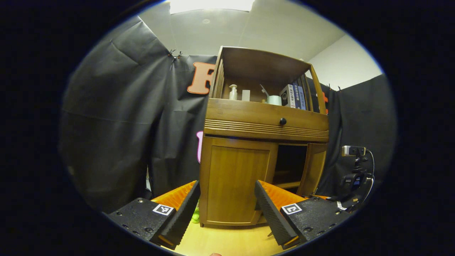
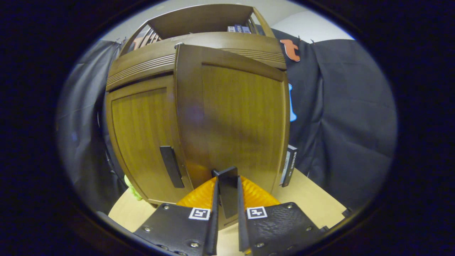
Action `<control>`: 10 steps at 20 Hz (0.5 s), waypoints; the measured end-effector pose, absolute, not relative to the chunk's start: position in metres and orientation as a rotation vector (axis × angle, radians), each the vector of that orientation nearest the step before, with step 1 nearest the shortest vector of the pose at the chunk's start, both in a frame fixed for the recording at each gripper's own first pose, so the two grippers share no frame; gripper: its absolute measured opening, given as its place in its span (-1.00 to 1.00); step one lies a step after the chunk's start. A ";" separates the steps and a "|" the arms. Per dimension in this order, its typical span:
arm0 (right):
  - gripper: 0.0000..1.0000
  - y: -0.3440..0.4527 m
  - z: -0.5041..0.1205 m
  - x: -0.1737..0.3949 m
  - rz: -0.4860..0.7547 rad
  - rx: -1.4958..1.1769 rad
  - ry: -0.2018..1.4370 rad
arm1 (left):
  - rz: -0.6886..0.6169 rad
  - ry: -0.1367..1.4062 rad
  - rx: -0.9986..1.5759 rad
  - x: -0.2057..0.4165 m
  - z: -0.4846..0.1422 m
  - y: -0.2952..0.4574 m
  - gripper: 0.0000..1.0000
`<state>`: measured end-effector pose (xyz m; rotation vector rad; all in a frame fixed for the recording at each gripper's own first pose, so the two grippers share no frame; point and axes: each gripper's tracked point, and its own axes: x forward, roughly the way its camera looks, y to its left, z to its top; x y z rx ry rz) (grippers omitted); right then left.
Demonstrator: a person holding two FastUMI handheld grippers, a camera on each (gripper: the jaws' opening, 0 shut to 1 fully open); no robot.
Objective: Open the right door of the double-door shoe cabinet with the right hand, and open the left door with the left hand.
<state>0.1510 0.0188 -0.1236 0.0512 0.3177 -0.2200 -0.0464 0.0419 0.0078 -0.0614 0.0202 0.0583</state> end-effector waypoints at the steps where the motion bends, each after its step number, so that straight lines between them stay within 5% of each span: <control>1: -0.54 0.020 -0.125 0.151 -0.223 0.056 0.321 | 0.047 0.024 -0.066 -0.046 0.006 0.038 0.89; 10: -0.54 0.016 -0.101 0.150 -0.325 0.048 0.325 | -0.029 0.053 -0.108 -0.042 -0.003 0.003 0.89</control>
